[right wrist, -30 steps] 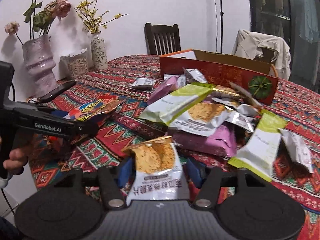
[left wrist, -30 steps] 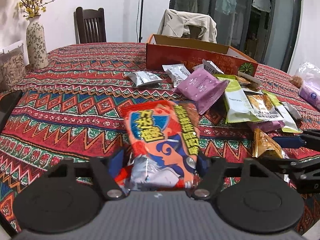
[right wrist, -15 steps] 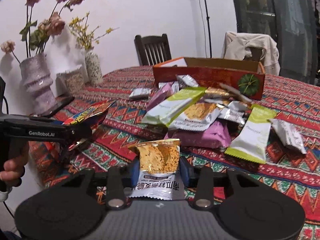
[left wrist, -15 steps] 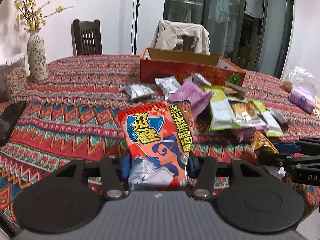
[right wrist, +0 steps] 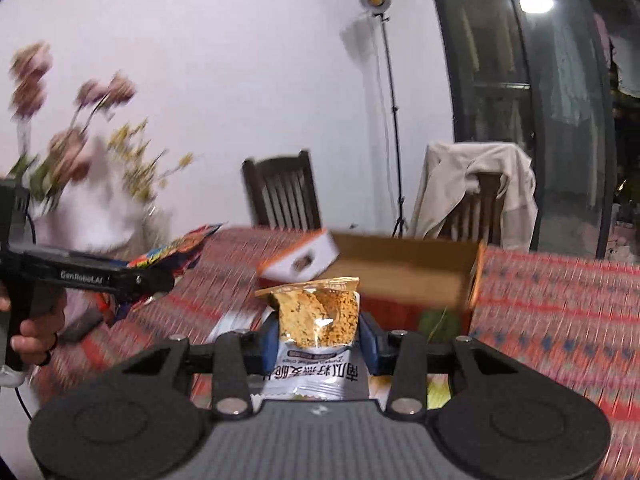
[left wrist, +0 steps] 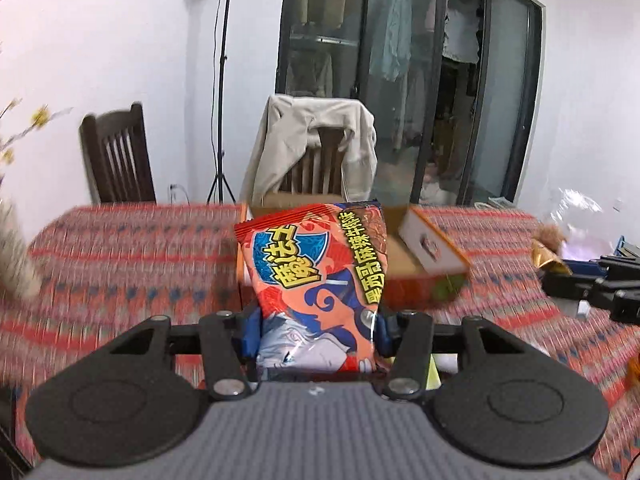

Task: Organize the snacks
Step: 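Carry the candy bag with left tool while right tool carries the cracker packet to the box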

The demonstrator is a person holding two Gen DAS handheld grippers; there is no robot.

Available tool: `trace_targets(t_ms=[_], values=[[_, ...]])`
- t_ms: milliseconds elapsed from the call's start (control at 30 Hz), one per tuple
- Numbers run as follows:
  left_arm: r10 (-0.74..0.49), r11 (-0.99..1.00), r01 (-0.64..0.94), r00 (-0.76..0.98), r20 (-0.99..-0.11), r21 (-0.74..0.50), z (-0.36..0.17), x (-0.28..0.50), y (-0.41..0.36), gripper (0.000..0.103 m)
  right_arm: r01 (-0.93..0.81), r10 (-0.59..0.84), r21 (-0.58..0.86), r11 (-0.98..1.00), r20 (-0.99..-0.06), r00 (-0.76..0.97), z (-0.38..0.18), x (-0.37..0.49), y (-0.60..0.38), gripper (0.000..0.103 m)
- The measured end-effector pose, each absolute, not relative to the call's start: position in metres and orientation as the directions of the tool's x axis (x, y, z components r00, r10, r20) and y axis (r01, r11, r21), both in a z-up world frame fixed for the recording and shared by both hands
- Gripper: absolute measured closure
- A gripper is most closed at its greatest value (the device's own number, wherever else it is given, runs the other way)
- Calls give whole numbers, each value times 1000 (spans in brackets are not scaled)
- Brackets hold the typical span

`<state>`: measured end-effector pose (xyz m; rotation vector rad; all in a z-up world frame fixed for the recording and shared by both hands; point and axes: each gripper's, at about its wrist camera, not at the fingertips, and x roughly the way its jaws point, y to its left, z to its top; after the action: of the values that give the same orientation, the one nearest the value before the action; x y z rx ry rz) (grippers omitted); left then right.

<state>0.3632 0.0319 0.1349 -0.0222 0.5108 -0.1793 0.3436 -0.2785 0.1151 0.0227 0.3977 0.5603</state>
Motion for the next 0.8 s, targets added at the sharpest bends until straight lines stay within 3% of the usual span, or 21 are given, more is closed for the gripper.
trace_targets(t_ms=[167,400,500,600,800], values=[[-129,991,132,839,-529,-33,137,470,28,51,-451,488,188,872,-380,786,140,446,-286,63],[-81,996,82,747,-660,-29,88,610,25,51,-303,372,215,928,-548,749,116,611,-261,63],[-55,997,78,698,-714,-1,63,653,20,51,-234,284,164,958,-644,711,91,671,-249,63],[-23,994,95,699,-715,60,49,671,11,51,-187,203,102,977,-711,674,68,712,-242,63],[-31,989,130,664,-747,75,31,688,1,45,-223,87,-77,972,-762,642,33,745,-219,62]])
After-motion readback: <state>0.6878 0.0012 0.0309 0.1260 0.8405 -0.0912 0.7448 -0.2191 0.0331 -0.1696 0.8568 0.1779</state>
